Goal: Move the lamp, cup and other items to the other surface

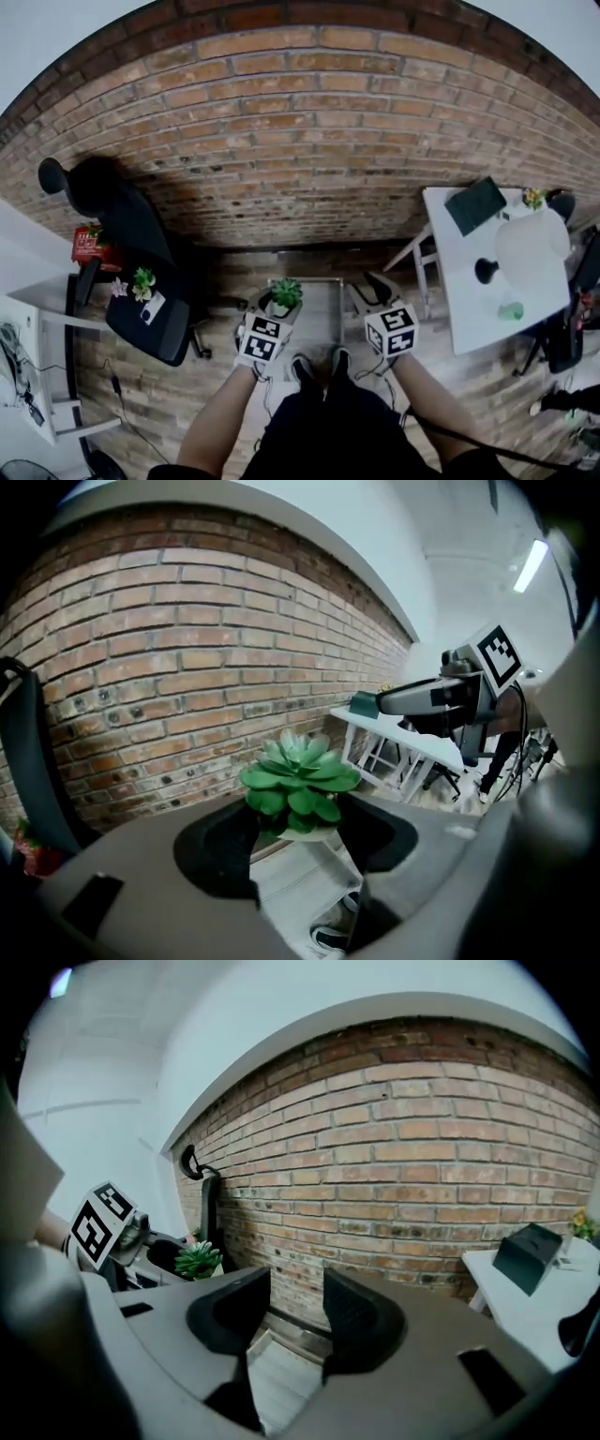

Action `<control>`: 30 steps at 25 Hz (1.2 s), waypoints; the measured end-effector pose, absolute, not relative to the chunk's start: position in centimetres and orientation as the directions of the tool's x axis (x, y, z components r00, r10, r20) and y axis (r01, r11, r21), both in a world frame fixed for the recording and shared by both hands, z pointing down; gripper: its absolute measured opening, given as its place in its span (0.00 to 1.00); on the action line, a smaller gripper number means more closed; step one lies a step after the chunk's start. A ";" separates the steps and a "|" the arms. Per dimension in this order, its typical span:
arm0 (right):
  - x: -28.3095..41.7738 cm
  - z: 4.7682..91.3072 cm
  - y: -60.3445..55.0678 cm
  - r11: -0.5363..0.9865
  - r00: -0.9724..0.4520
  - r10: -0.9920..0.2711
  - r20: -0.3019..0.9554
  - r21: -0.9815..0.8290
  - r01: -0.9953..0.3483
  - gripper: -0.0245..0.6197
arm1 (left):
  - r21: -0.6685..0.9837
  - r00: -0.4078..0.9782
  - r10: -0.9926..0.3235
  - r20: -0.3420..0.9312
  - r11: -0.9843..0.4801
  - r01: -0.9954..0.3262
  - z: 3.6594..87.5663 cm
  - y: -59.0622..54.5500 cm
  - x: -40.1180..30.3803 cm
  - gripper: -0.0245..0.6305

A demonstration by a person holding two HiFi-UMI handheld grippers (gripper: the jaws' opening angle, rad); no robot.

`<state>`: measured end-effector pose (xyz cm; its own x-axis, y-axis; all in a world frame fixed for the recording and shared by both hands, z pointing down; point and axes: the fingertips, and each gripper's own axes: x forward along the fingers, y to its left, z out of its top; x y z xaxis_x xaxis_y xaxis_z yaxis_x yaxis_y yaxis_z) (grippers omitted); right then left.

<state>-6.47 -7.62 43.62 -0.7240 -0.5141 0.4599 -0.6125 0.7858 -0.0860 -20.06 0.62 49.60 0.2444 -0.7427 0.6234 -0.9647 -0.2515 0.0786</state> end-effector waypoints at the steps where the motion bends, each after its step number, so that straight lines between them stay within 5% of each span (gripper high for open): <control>1: -5.9 42.7 -7.7 0.774 -0.715 -0.531 0.455 -0.081 -0.627 0.32 | 0.076 0.255 -0.748 0.612 -0.265 -0.961 48.5 0.4 -19.8 0.43; 17: 11.6 41.2 -4.4 0.545 -0.503 -0.741 0.445 -0.038 -0.837 0.31 | 0.065 0.518 -0.657 0.548 -0.584 -0.809 45.1 -0.1 -3.2 0.43; 30: 33.2 40.2 2.3 0.520 -0.489 -0.766 0.418 -0.045 -0.853 0.30 | 0.061 0.552 -0.630 0.545 -0.627 -0.776 42.6 3.0 18.3 0.43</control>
